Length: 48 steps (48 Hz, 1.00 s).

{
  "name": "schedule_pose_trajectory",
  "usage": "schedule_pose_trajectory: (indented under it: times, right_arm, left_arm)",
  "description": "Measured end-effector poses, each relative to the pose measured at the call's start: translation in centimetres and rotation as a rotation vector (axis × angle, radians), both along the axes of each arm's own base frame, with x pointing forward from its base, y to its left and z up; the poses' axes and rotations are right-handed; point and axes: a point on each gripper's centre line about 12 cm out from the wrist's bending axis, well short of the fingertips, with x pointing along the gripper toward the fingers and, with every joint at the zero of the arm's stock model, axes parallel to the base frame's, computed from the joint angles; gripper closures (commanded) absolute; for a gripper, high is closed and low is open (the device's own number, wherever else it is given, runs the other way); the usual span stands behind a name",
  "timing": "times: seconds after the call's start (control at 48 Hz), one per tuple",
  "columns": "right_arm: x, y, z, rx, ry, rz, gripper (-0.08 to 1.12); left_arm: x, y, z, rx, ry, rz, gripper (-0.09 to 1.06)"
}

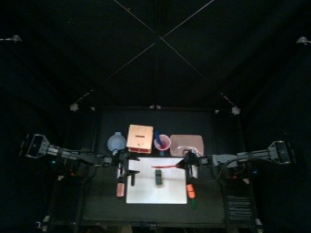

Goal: Place sushi on board then cut the sushi with the knife then place the pieces on the plate
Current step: Grasp knife edge with left hand

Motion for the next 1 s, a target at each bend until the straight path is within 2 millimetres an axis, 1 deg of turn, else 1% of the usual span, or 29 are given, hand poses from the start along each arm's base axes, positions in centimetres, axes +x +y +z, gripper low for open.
schedule_pose_trajectory:
  times: [0.104, 0.333, 0.542, 0.771, 1.0]
  right_arm:
    - [0.9, 0.0, -0.4, -0.01, 0.021, 0.004, 0.65]
    - [2.2, 0.1, -0.5, -0.013, 0.032, 0.007, 0.65]
    - [2.5, 0.1, -0.4, -0.014, 0.032, 0.009, 0.65]
    - [2.5, 0.5, -0.4, -0.013, 0.032, 0.02, 0.65]
    - [2.6, 0.7, -0.7, -0.014, 0.041, 0.026, 0.65]
  left_arm:
    - [0.7, 0.0, -0.3, 0.014, 0.041, -0.005, -0.04]
    - [2.7, 0.3, -1.2, 0.026, 0.178, -0.004, -0.04]
    - [4.2, 0.9, -2.3, 0.012, 0.285, 0.008, -0.04]
    - [5.7, 1.1, -3.2, 0.01, 0.337, 0.011, -0.04]
    - [6.7, 1.1, -4.2, 0.013, 0.403, 0.001, -0.04]
